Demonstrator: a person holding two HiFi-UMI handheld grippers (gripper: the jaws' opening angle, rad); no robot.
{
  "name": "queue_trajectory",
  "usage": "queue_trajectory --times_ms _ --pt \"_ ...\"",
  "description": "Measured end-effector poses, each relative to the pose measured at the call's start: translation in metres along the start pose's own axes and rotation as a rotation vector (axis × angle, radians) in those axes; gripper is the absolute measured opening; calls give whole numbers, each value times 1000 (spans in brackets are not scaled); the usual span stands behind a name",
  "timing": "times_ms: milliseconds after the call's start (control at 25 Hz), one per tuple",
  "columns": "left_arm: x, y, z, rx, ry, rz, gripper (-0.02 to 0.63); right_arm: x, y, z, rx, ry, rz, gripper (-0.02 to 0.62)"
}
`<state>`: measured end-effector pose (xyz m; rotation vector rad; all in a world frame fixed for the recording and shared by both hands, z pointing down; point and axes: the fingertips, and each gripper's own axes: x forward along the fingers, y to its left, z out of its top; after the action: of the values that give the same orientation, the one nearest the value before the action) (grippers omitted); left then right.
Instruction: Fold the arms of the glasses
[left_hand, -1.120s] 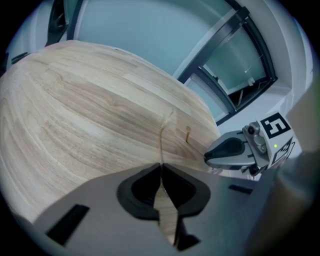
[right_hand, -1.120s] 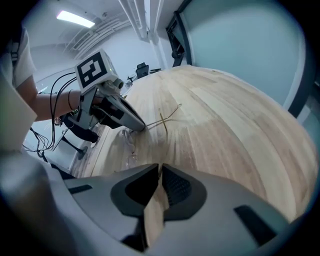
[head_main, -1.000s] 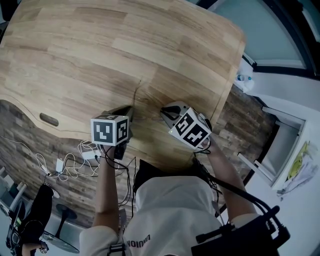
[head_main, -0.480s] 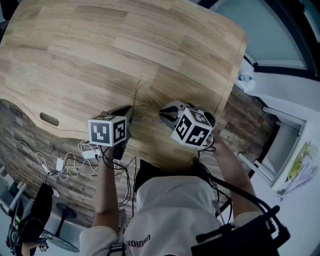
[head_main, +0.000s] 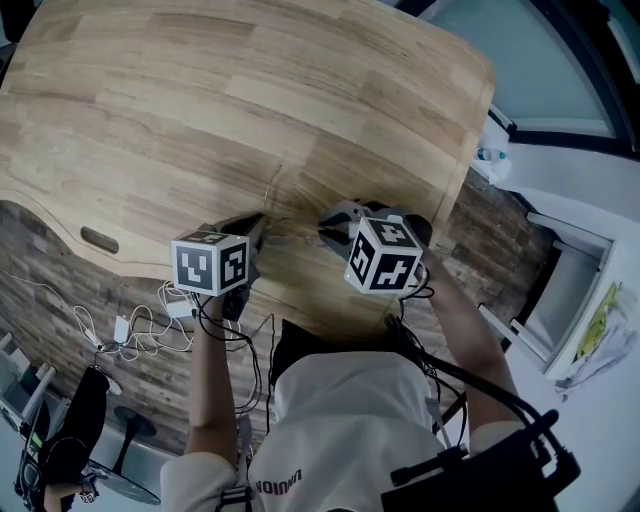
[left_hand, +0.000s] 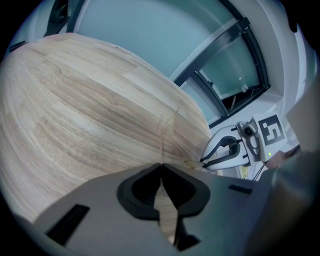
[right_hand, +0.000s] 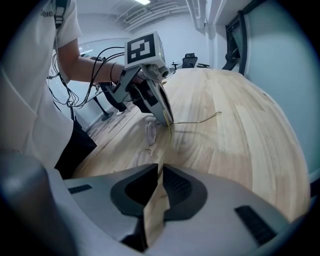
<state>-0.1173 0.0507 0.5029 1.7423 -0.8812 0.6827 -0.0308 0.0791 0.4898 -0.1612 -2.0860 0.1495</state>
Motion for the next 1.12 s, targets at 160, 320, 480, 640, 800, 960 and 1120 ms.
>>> queue_trajectory --times_ms 160,320,480,640,800,960,1120 --pt "-1 -1 0 8 -1 -10 28 0 0 0 -56 29 20 46" --pt "-2 -3 -1 -5 -6 -30 28 1 2 -1 -109 51 41 46" --pt "-2 -5 -1 -3 -6 -39 28 2 5 -2 -160 73 59 46" --pt "-2 -7 1 1 -6 -49 28 3 6 -3 -212 106 84 46" --pt "-1 -9 0 30 9 -41 28 4 6 -5 -251 143 105 46" --pt "-1 -10 0 52 21 -35 28 5 6 -5 -270 165 128 46" --pt "-1 -10 1 75 39 -34 28 5 7 -6 -296 184 146 46"
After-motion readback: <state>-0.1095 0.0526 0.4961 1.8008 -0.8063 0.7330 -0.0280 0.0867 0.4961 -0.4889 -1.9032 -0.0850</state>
